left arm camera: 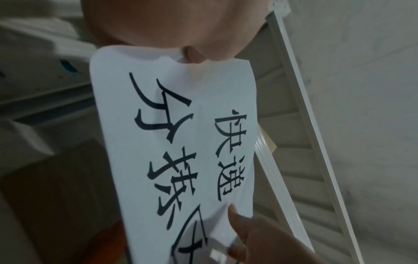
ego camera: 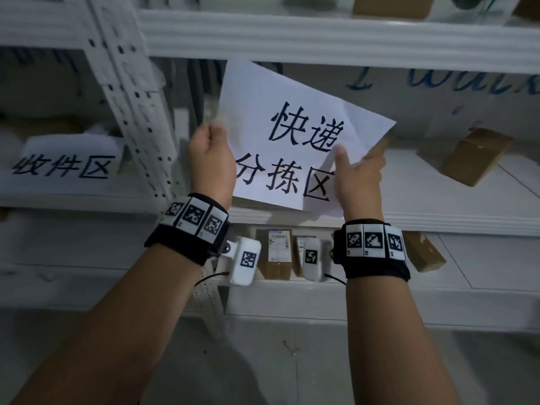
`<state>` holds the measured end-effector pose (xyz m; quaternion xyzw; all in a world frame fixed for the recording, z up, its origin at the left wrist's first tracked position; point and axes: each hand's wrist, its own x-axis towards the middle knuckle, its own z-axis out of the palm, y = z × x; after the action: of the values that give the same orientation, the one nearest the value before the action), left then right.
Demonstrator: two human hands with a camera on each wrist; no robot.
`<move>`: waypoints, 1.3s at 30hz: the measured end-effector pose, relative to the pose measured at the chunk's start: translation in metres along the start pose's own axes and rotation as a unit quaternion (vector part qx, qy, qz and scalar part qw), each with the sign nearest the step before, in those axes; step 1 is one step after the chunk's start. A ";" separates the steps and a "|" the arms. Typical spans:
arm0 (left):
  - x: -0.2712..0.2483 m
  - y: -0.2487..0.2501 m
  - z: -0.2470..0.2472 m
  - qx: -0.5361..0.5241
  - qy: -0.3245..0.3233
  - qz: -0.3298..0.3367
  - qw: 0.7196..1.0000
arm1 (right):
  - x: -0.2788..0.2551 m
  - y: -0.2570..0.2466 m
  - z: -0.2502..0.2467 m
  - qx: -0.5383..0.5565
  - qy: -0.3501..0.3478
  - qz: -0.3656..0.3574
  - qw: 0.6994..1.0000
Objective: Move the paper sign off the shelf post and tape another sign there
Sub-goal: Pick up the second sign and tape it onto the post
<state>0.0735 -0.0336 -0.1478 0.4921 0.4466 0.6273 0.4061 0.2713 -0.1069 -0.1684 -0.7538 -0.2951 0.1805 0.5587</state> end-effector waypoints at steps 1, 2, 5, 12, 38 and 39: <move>0.004 0.002 -0.010 -0.008 0.019 -0.001 1.000 | -0.004 -0.005 0.005 0.016 0.003 0.001 1.000; 0.009 0.003 -0.019 -0.013 0.039 0.002 0.999 | -0.008 -0.009 0.010 0.026 0.008 0.000 1.000; 0.021 0.006 -0.051 -0.016 0.077 -0.010 0.997 | -0.021 -0.017 0.025 0.029 0.026 -0.036 0.999; 0.054 0.029 -0.124 -0.042 0.140 -0.053 0.988 | -0.062 -0.046 0.051 0.084 -0.047 -0.131 0.987; 0.177 0.062 -0.230 -0.233 0.160 0.014 0.959 | -0.076 -0.147 0.101 0.170 -0.054 -0.291 0.940; 0.181 0.063 -0.225 -0.228 0.159 0.021 0.960 | -0.071 -0.151 0.103 0.170 -0.045 -0.298 0.938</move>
<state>-0.1853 0.0851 -0.0673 0.2900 0.3400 0.7908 0.4182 0.1183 -0.0469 -0.0609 -0.5159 -0.4960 0.0864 0.6931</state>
